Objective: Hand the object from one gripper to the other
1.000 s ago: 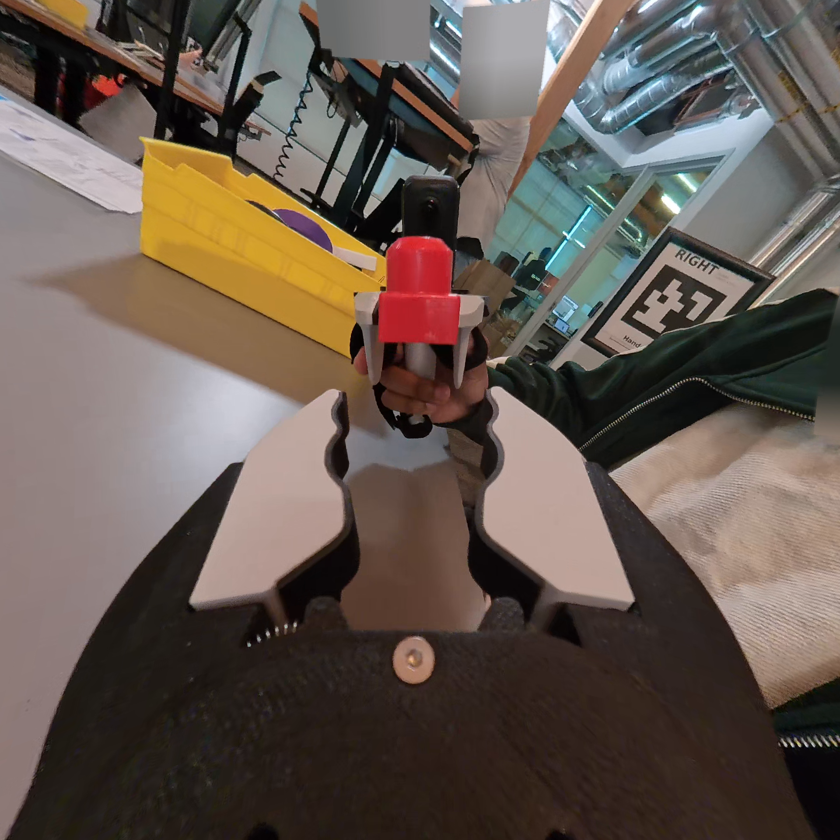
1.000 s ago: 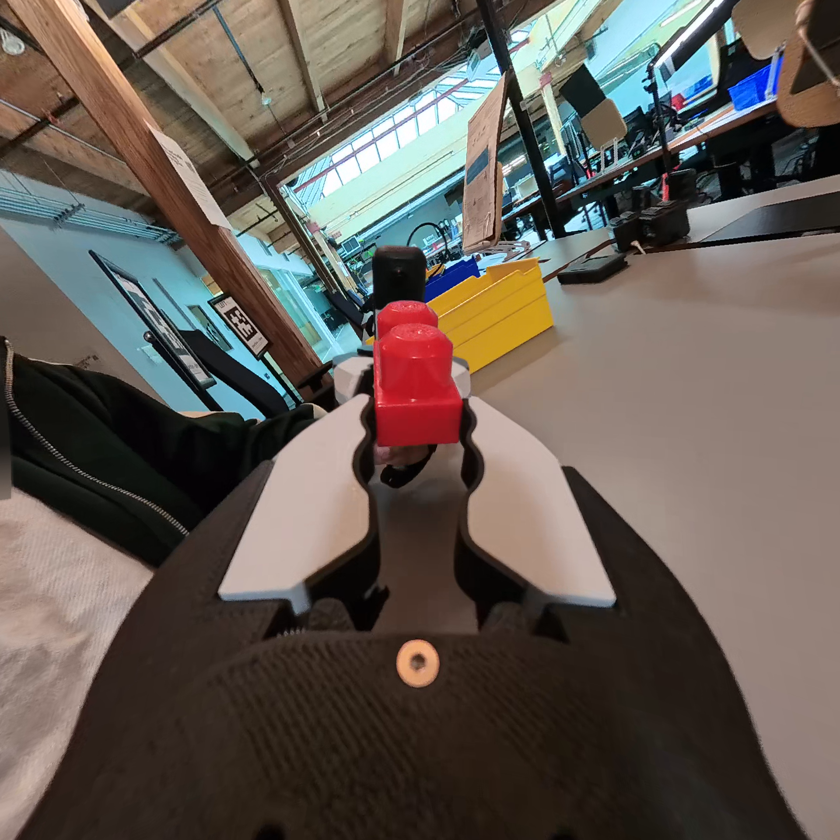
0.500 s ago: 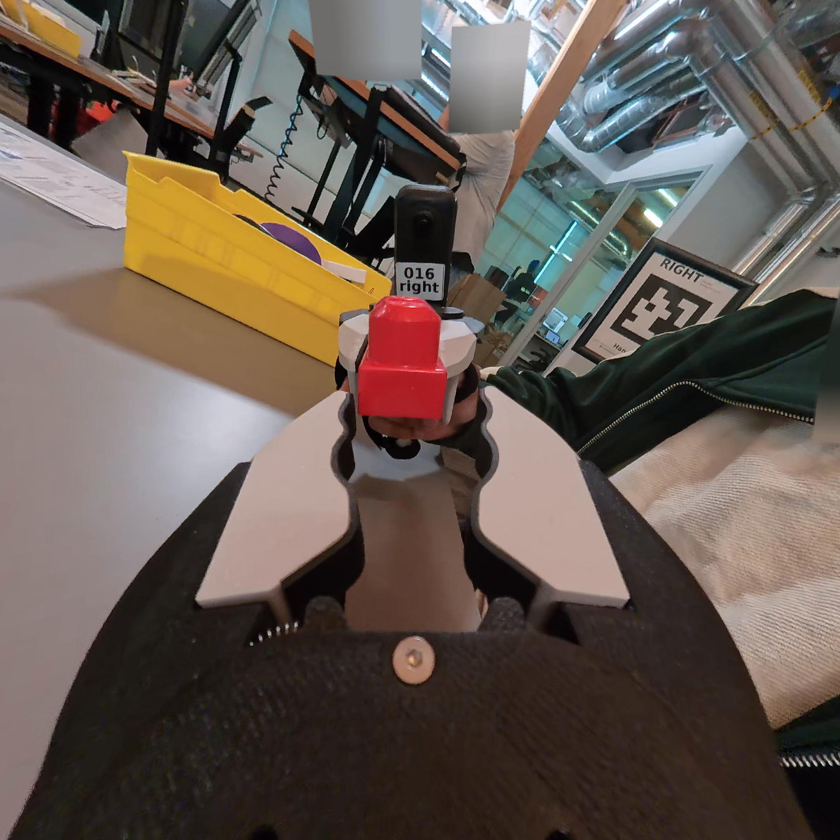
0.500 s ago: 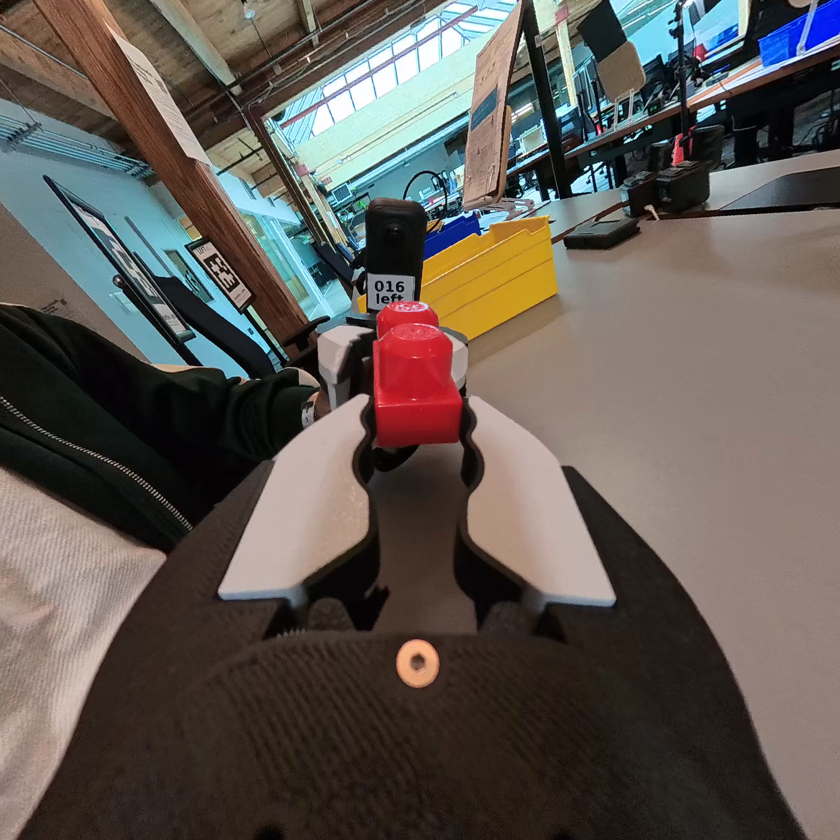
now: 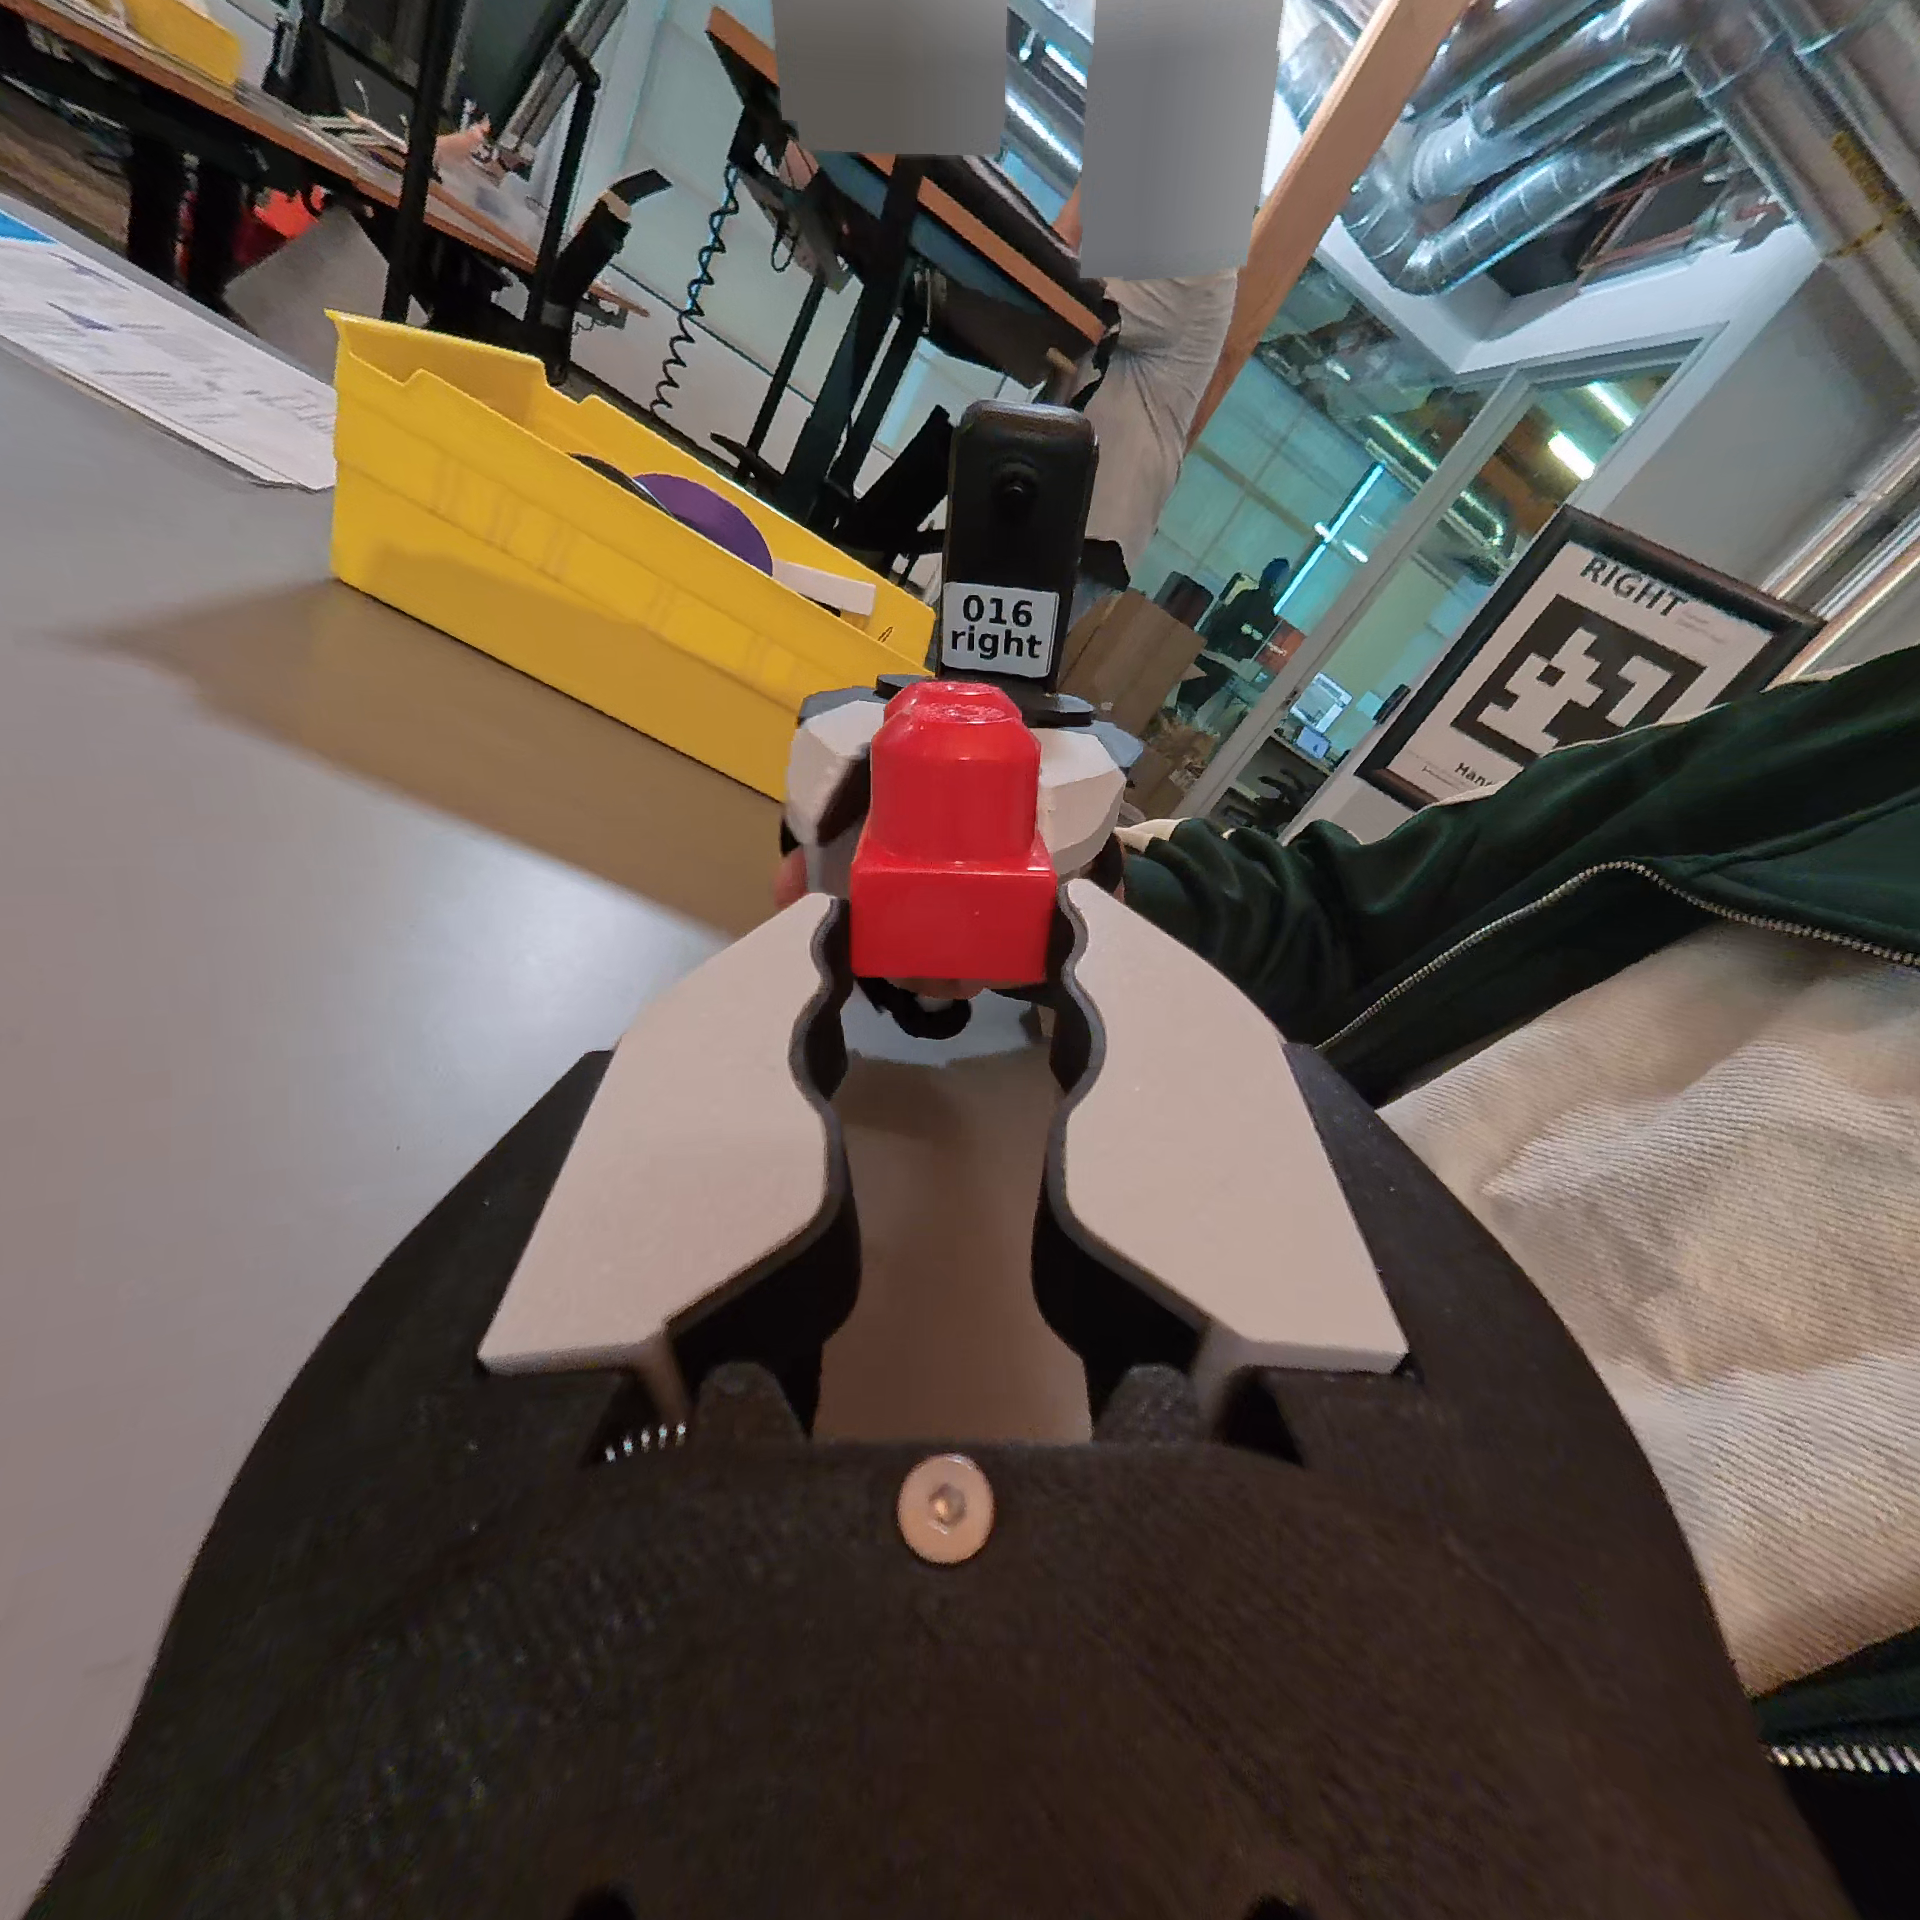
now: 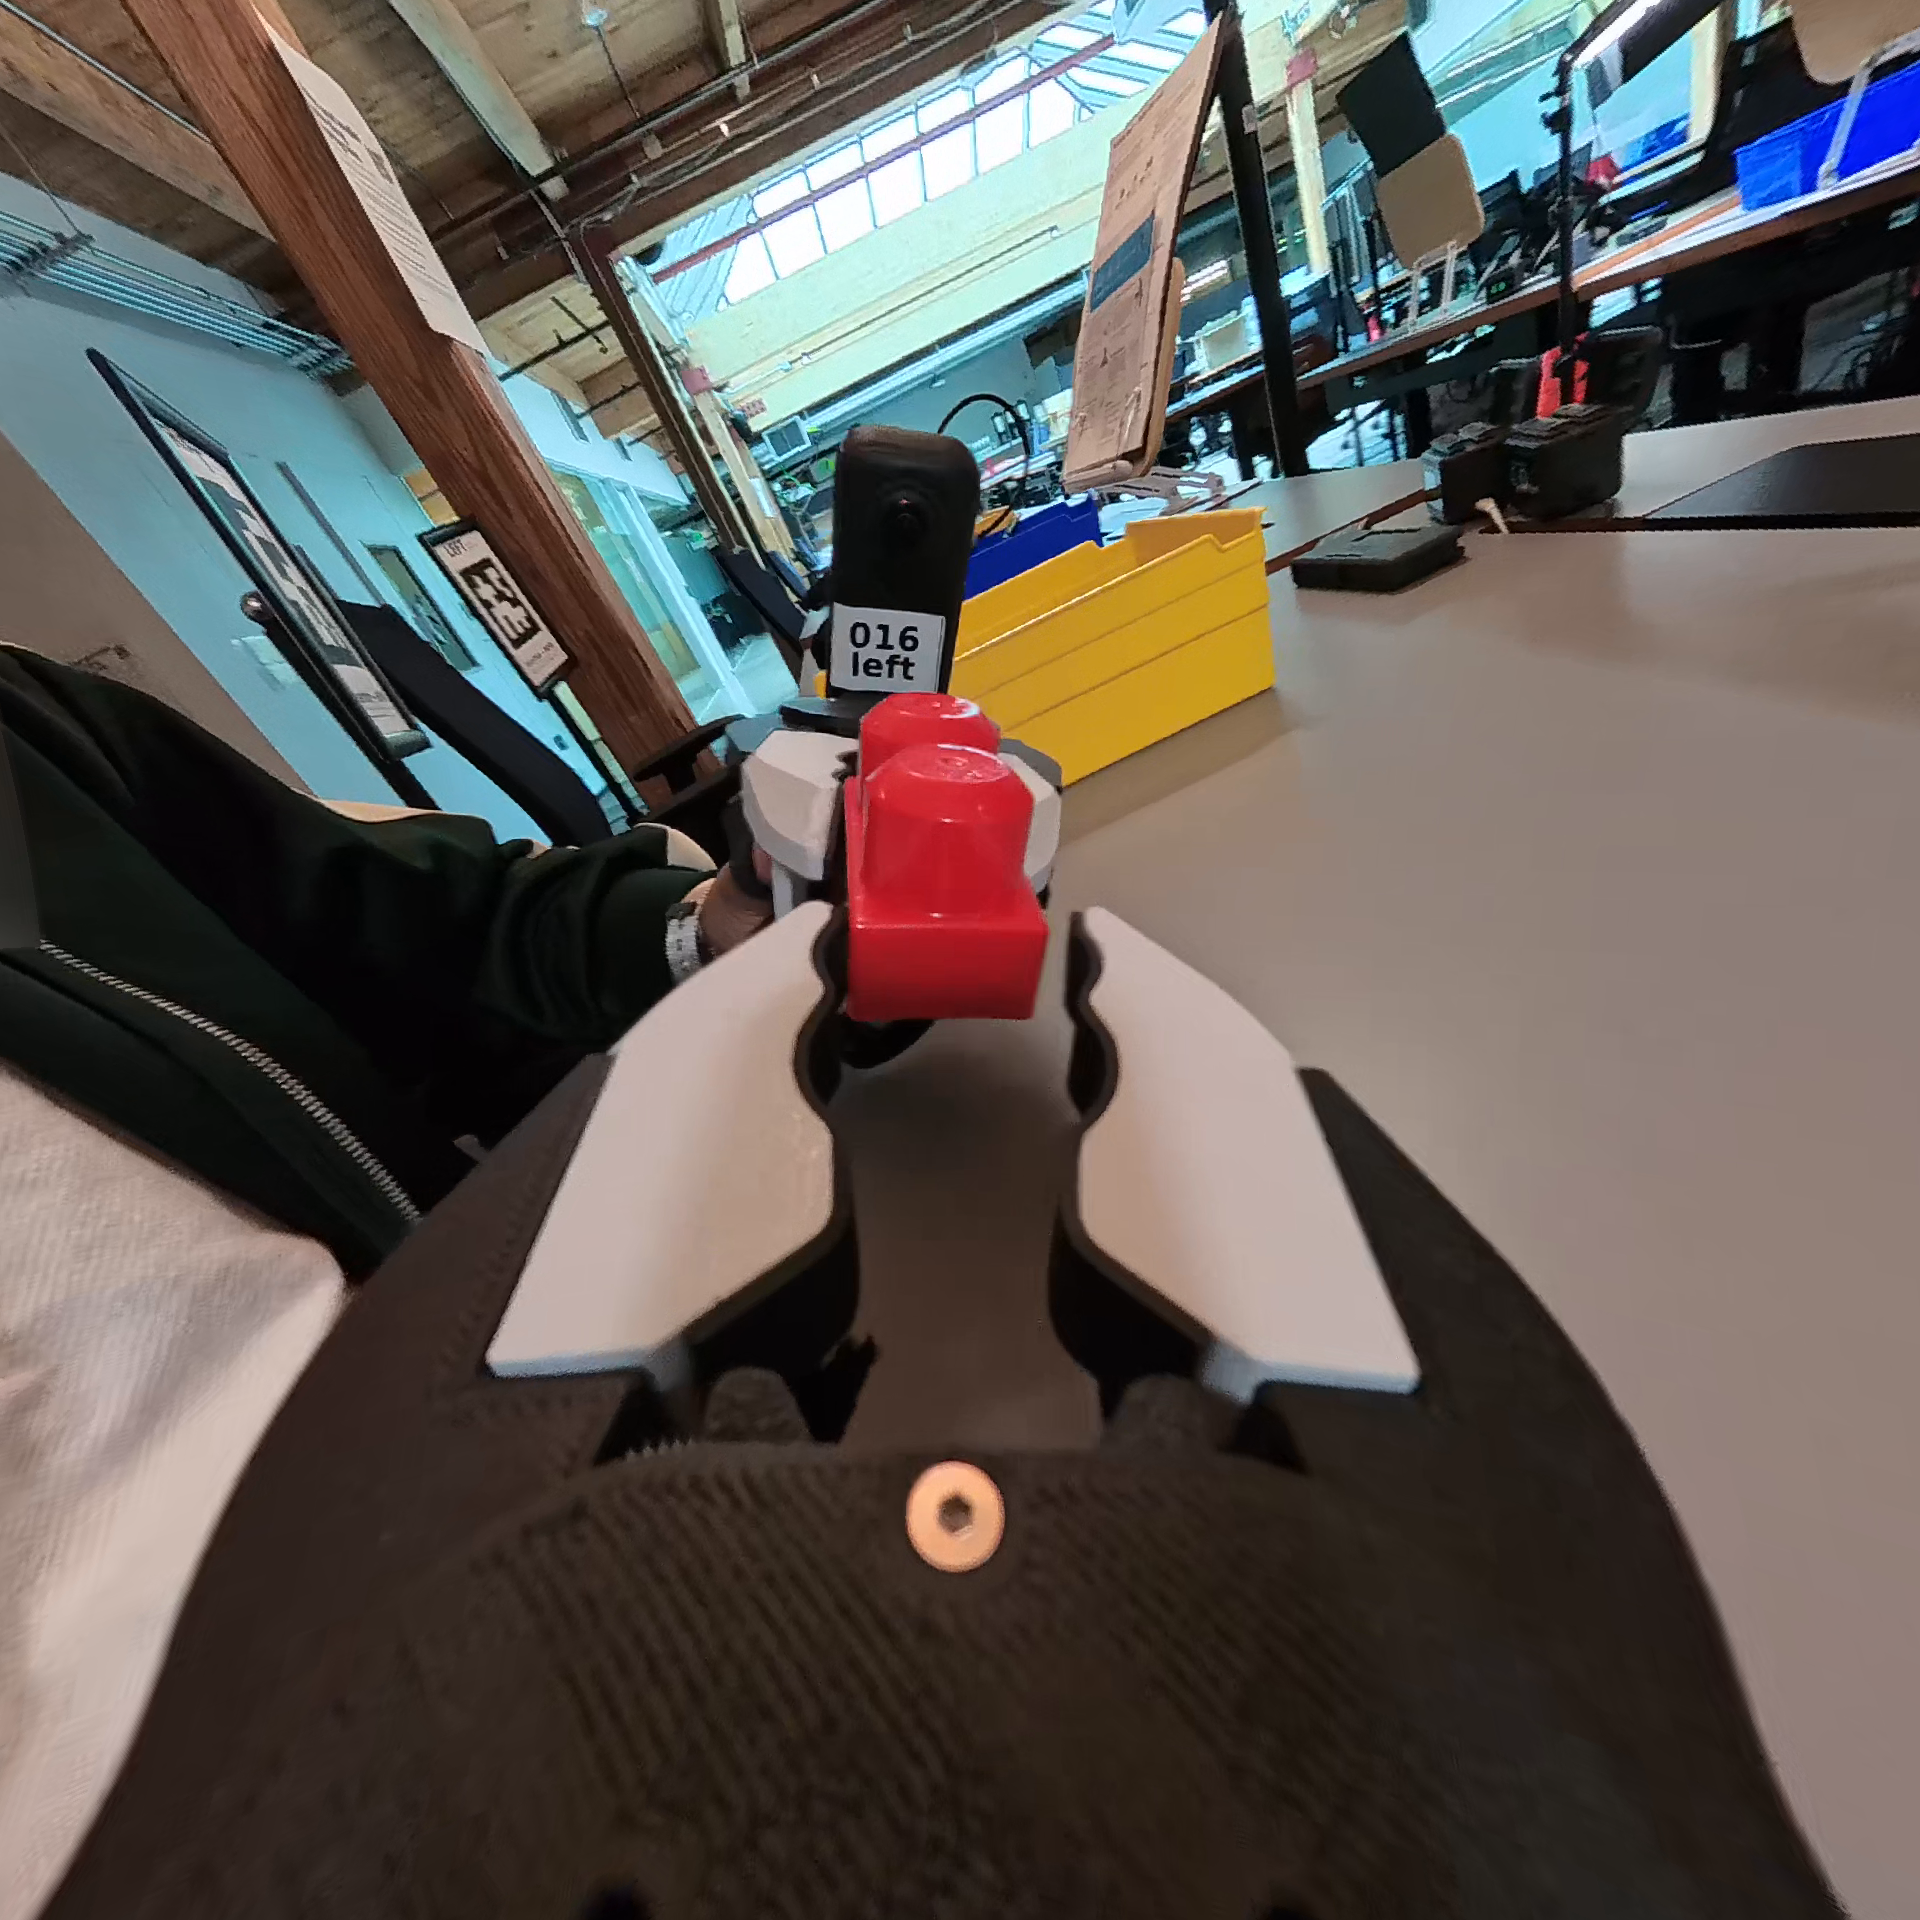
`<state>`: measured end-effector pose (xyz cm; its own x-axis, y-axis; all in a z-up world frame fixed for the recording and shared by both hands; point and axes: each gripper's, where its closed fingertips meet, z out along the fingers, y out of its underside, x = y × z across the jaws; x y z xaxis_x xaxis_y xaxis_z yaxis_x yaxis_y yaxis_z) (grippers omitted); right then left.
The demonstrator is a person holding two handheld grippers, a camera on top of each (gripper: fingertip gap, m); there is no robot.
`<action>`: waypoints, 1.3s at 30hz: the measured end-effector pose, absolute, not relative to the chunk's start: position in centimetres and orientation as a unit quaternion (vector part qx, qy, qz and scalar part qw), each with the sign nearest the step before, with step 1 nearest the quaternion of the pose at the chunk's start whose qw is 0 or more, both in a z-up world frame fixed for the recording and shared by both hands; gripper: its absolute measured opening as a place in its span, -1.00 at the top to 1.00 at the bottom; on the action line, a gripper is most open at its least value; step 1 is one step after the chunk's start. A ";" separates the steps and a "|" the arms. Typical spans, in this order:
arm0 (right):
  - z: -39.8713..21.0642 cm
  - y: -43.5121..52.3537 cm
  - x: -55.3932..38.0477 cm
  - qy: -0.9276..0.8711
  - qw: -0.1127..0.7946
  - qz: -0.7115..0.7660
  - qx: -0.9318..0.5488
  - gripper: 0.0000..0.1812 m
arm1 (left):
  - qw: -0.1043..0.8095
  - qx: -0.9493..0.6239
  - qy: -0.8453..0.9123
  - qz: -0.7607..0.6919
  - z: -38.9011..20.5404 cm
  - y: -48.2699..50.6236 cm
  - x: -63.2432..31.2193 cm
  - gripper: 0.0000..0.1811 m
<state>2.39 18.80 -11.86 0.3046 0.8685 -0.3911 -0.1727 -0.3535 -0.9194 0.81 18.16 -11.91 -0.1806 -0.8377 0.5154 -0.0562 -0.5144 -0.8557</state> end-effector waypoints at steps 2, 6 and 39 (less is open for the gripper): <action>-11.8 19.4 2.9 -0.278 0.525 0.492 -0.637 0.34 | 0.285 -0.569 0.372 -0.675 -11.7 18.5 0.7 0.59; -11.4 20.0 4.1 -0.350 0.605 0.360 -0.618 0.11 | 0.210 -0.581 0.312 -0.721 -12.1 19.0 0.3 0.59; -11.3 17.7 2.7 -0.370 0.543 0.431 -0.618 0.51 | 0.234 -0.553 0.360 -0.714 -12.8 17.7 1.3 0.19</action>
<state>2.71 17.74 -11.34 0.3544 0.9258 -0.1314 -0.0109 -0.1365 -0.9906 1.27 17.72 -12.79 -0.2785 -0.7328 0.6209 -0.0640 -0.6308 -0.7733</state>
